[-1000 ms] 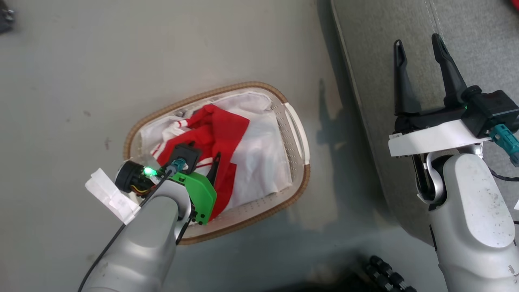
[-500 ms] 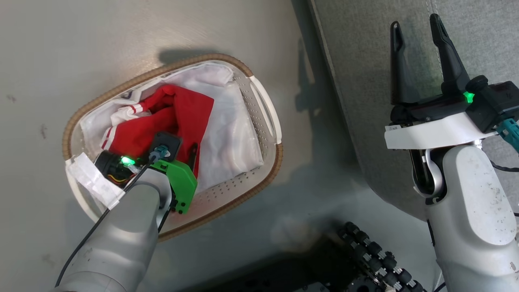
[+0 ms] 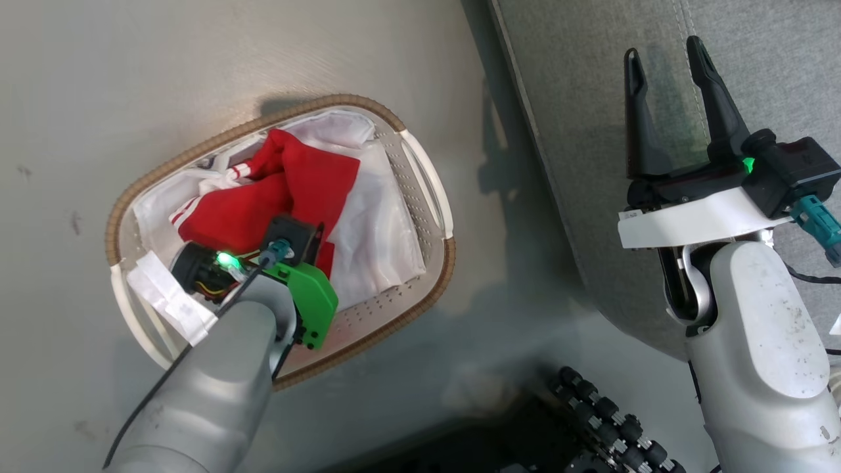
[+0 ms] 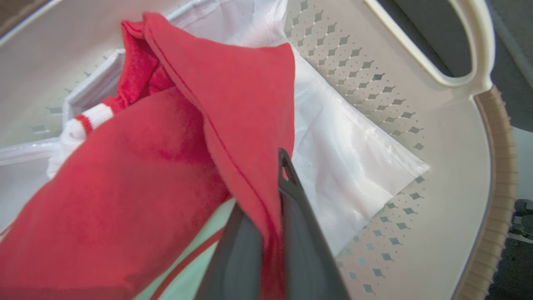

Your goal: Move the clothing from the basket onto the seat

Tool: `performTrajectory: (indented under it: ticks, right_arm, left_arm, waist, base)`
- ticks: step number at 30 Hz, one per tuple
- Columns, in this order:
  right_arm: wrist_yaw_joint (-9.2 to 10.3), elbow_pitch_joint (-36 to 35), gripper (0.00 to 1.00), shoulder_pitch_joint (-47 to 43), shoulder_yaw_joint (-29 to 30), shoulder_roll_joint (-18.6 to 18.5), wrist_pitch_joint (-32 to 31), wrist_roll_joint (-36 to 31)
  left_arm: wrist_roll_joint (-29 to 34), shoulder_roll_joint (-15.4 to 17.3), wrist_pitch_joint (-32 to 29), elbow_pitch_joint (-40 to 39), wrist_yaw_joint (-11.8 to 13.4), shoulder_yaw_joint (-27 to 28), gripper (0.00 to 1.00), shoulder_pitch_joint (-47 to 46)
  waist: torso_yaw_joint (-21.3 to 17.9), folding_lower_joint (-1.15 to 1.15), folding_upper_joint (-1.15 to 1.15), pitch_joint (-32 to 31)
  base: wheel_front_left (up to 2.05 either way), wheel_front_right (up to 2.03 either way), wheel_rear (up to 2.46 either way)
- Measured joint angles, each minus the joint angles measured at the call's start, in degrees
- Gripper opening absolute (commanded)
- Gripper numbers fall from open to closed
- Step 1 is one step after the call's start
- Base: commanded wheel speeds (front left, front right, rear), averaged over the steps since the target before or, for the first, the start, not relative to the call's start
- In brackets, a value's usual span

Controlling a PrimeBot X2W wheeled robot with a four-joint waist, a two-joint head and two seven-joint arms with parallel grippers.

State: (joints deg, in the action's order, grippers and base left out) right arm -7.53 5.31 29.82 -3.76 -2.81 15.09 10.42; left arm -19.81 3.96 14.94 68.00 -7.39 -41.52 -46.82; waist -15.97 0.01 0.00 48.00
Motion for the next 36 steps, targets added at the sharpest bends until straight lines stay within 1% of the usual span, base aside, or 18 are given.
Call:
performTrajectory:
  ticks: [4, 10, 20, 30, 36]
  right_arm:
    - [0.00, 0.85, 1.00, -0.76, 0.14, 0.01, 0.00, -1.15]
    - [0.00, 3.00, 1.00, -2.89, 0.43, 0.03, 0.00, -3.04]
    - [0.00, 6.71, 1.00, -8.75, 0.97, 0.04, 0.00, -5.41]
    - [0.00, 9.79, 1.00, -15.06, -0.12, 0.02, 0.00, -5.71]
    - [0.00, 10.65, 1.00, -16.99, -1.57, 0.02, 0.00, -5.87]
  left_arm:
    - [0.04, 0.41, 0.04, -5.23, 0.00, -0.77, 0.00, 2.45]
    - [2.61, 1.92, 0.10, -13.57, 0.02, -1.13, 0.00, 6.77]
    - [5.98, 5.39, 0.10, -22.21, 0.14, -2.61, 0.00, 10.73]
    - [6.84, 9.64, 0.10, -29.15, 0.00, -5.22, 0.00, 10.71]
    - [5.55, 12.25, -1.85, -34.38, -0.02, -7.21, 0.00, 6.39]
  waist:
    - [1.04, 0.00, 0.00, -2.42]
    - [3.18, 0.00, 0.00, -7.53]
    - [6.83, -0.01, 0.00, -18.72]
    - [9.78, -0.01, 0.00, -31.16]
    - [11.04, -0.01, 0.00, -37.72]
  base:
    - [0.00, 0.00, 0.00]
    - [0.00, 0.00, 0.00]
    - [0.00, 0.00, 0.00]
    - [0.00, 0.00, 0.00]
    - [0.00, 0.00, 0.00]
